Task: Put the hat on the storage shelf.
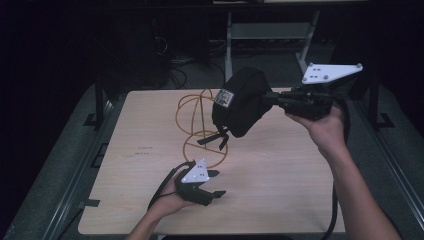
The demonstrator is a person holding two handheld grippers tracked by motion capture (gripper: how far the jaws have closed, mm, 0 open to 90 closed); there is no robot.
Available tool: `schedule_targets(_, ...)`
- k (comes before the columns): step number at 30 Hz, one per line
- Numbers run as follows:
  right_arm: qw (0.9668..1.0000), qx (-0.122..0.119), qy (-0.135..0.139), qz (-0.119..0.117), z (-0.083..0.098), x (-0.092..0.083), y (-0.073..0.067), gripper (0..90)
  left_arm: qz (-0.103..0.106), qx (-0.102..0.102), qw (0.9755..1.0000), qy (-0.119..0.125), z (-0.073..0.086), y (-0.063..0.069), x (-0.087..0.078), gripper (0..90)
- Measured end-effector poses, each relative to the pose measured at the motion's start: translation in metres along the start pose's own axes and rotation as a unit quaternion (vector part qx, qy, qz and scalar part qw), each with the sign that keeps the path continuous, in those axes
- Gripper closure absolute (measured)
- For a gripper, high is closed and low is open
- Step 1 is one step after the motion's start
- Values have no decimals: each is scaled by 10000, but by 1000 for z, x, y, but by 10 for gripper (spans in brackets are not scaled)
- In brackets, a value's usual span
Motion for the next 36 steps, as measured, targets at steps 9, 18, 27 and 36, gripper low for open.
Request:
schedule_targets(9,9996,-81,-162,-238,-17,36,1,894,8,-6,10000,-1,0,-1,0,358)
schedule_targets(18,9984,-72,-362,-429,-31,73,9,894,34,51,10000,-23,0,3,4,358)
schedule_targets(27,9977,-13,-342,-580,-42,105,17,894,106,97,9999,-35,1,5,6,358)
schedule_targets(36,9970,139,-445,-611,-46,137,26,893,150,125,9998,-86,3,9,7,358)
Point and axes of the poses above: each handheld gripper's, and its own axes: x roughly forward along the jaws, z roughly out of its underside, y roughly to its right, the point moved 10 cm from there along x, roughly forward along the jaws, and after that the axes turned 12 degrees about -z, right-handed, at the moved point
